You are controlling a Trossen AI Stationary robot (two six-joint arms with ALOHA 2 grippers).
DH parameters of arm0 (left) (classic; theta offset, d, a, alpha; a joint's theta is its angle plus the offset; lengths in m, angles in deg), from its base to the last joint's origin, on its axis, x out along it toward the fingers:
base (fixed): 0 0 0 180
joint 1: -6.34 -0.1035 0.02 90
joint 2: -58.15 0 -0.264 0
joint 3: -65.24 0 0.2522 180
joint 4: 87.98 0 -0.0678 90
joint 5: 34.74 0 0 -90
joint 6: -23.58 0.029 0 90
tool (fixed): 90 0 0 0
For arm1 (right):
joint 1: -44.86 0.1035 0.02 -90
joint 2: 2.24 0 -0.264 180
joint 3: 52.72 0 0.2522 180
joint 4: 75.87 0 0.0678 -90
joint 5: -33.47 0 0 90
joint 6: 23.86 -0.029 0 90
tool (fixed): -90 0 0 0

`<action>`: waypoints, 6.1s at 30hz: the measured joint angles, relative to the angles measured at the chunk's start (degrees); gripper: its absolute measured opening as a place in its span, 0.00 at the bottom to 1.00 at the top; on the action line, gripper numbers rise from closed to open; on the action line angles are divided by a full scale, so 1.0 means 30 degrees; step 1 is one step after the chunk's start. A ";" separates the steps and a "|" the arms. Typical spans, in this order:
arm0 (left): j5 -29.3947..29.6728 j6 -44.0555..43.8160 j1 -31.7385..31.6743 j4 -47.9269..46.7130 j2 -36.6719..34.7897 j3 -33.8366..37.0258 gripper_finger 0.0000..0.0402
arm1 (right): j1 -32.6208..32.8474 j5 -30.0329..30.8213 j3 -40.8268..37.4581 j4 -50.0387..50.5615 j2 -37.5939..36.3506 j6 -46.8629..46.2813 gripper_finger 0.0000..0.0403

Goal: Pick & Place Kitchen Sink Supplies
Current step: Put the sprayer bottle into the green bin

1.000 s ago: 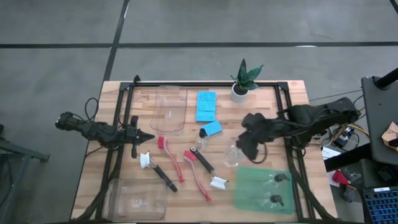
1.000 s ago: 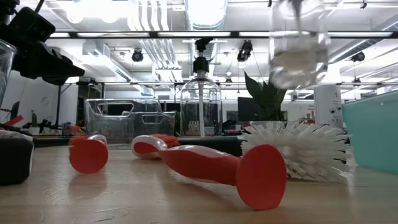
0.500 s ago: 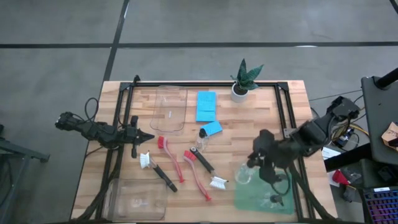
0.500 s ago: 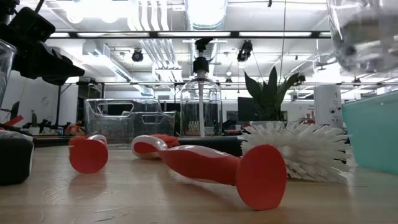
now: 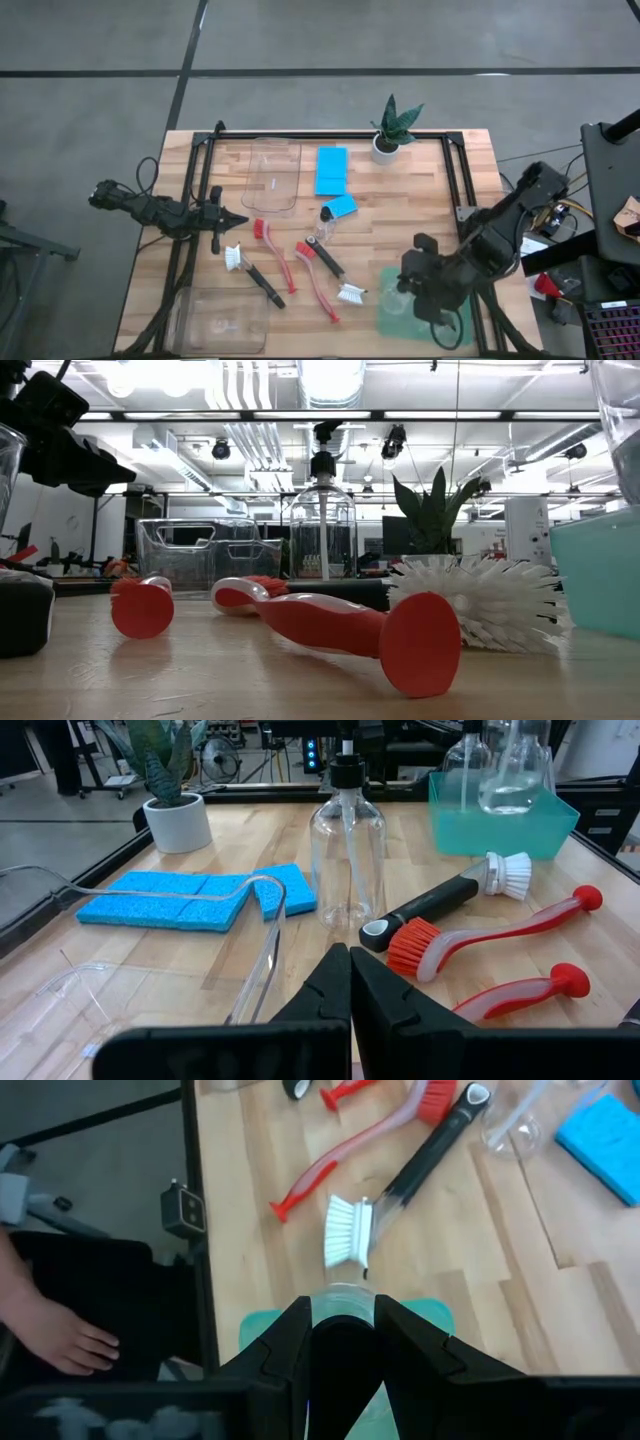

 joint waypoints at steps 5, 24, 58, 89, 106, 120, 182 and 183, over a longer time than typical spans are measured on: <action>0.0000 0.0000 0.0004 0.0000 0.0000 0.0000 0.00 | 0.0520 0.0317 0.0007 -0.0073 0.0521 -0.0638 0.23; -0.0002 0.0000 0.0004 0.0000 -0.0005 0.0000 0.00 | 0.1597 0.0390 0.0014 -0.0591 0.3030 -0.1067 0.23; -0.0001 0.0000 0.0000 0.0000 -0.0001 0.0000 0.00 | 0.1281 0.0090 0.0007 -0.1441 0.2710 -0.2461 0.31; -0.0005 0.0000 0.0000 0.0000 -0.0002 0.0000 0.00 | -1.0953 0.0404 -0.0007 -0.7696 0.2684 0.5637 0.60; -0.0007 0.0000 0.0003 0.0000 0.0008 0.0000 0.00 | -1.2107 -0.0085 -0.0007 -0.9595 0.4531 0.6700 0.61; 0.0000 0.0000 0.0000 0.0000 0.0022 0.0000 0.00 | -1.2049 -0.0115 -0.0007 -0.9718 0.5470 0.6570 0.57; 0.0000 0.0000 0.0002 0.0000 0.0037 0.0000 0.00 | -0.4197 -0.0398 -0.0007 -0.0231 -0.4967 0.3899 0.21; -0.0002 0.0000 0.0000 0.0000 0.0037 0.0000 0.00 | -0.3752 -0.0024 -0.0007 -0.0152 -0.4838 0.3632 0.22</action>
